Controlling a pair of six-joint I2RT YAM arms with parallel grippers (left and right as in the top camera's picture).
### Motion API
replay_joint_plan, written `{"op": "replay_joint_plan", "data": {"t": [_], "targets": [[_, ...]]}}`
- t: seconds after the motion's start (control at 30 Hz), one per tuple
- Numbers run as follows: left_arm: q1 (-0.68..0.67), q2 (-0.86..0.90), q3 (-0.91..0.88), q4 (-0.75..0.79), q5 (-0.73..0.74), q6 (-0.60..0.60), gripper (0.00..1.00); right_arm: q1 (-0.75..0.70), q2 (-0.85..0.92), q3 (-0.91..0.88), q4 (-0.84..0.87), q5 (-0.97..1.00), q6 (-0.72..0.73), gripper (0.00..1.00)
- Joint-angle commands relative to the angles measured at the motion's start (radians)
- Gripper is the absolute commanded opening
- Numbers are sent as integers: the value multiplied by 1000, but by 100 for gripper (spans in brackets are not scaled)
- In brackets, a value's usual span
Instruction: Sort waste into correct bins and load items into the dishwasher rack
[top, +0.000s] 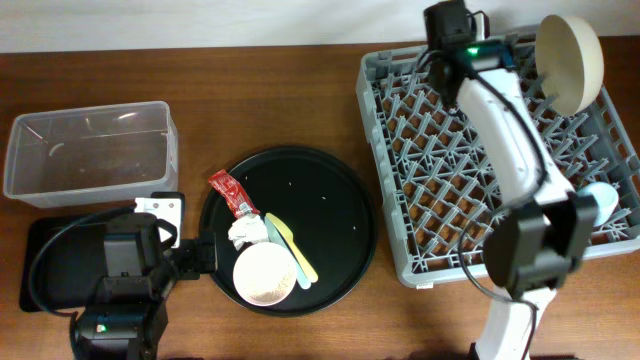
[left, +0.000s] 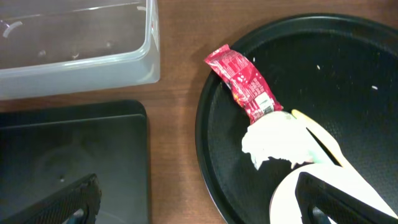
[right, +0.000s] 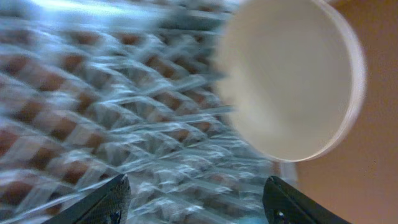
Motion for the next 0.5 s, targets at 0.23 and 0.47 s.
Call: {"op": "replay_joint_plan", "data": {"t": [0.23,0.47], "targets": [[-2,-3,13,2,11,16,99,81,-188,23,-288,-968,154,70],[-2,-3,13,2,11,16,99,297,-135,-144,-338,-940,143,66]]}}
